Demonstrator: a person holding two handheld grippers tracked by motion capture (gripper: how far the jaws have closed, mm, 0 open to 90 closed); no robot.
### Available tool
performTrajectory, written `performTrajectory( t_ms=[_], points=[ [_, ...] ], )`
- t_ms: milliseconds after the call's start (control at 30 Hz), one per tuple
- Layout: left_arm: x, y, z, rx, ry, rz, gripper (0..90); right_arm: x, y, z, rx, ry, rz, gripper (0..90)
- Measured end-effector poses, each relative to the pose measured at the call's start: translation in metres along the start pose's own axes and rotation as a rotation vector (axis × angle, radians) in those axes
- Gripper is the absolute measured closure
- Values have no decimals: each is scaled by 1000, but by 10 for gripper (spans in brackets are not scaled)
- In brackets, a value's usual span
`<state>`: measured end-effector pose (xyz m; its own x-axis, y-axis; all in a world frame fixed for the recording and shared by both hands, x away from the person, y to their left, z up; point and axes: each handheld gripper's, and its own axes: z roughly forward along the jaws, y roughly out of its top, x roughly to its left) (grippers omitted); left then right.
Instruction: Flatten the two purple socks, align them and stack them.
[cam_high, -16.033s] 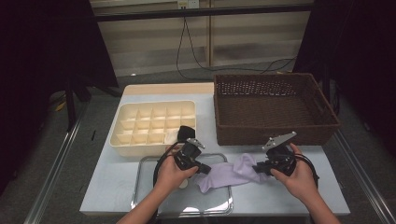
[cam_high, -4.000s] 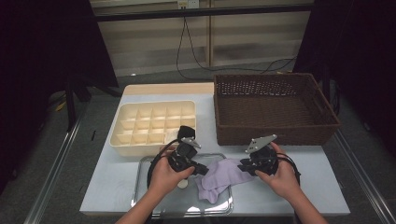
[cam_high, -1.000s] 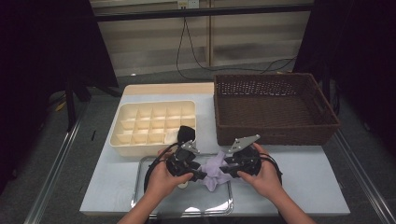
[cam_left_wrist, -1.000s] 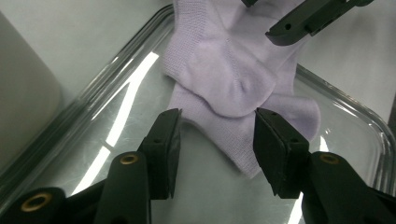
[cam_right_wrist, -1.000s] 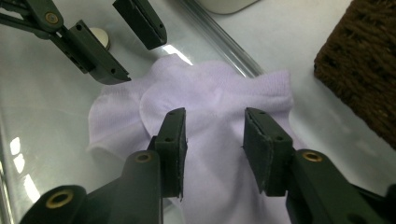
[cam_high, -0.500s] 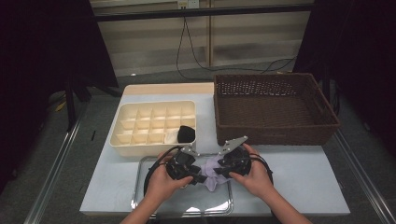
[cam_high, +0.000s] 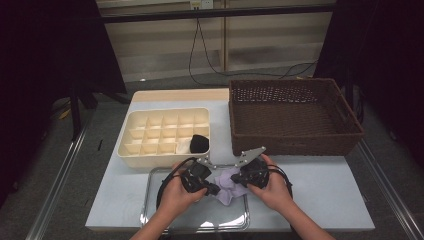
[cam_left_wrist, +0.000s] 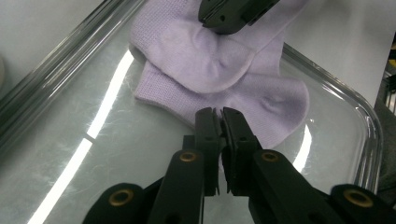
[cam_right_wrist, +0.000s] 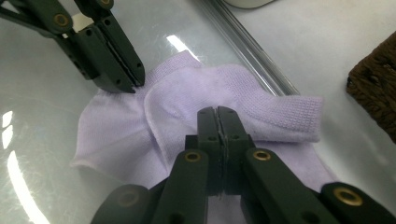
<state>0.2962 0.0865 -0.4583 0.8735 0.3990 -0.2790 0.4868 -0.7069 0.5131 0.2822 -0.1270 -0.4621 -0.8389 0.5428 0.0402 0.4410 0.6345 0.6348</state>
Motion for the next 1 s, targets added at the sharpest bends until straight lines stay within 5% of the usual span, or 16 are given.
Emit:
performTrajectory(
  t_ms=[367, 600, 667, 900, 1000],
  points=[
    [13, 1, -8, 1, 35, -25, 872, 3, 4, -10, -54, 56, -19, 900],
    [18, 1, -10, -10, 35, -46, 869, 8, 5, -10, -41, 94, -29, 846],
    [18, 2, -10, -2, 34, -34, 868, 6, 3, -9, -48, 73, -8, 720],
    [18, 2, -10, -4, 31, -38, 862, 0, 2, -6, -54, 3, 77, 590],
    [19, 1, -7, -12, 27, -45, 862, 1, 2, 4, -21, -13, 53, 597]
  ],
)
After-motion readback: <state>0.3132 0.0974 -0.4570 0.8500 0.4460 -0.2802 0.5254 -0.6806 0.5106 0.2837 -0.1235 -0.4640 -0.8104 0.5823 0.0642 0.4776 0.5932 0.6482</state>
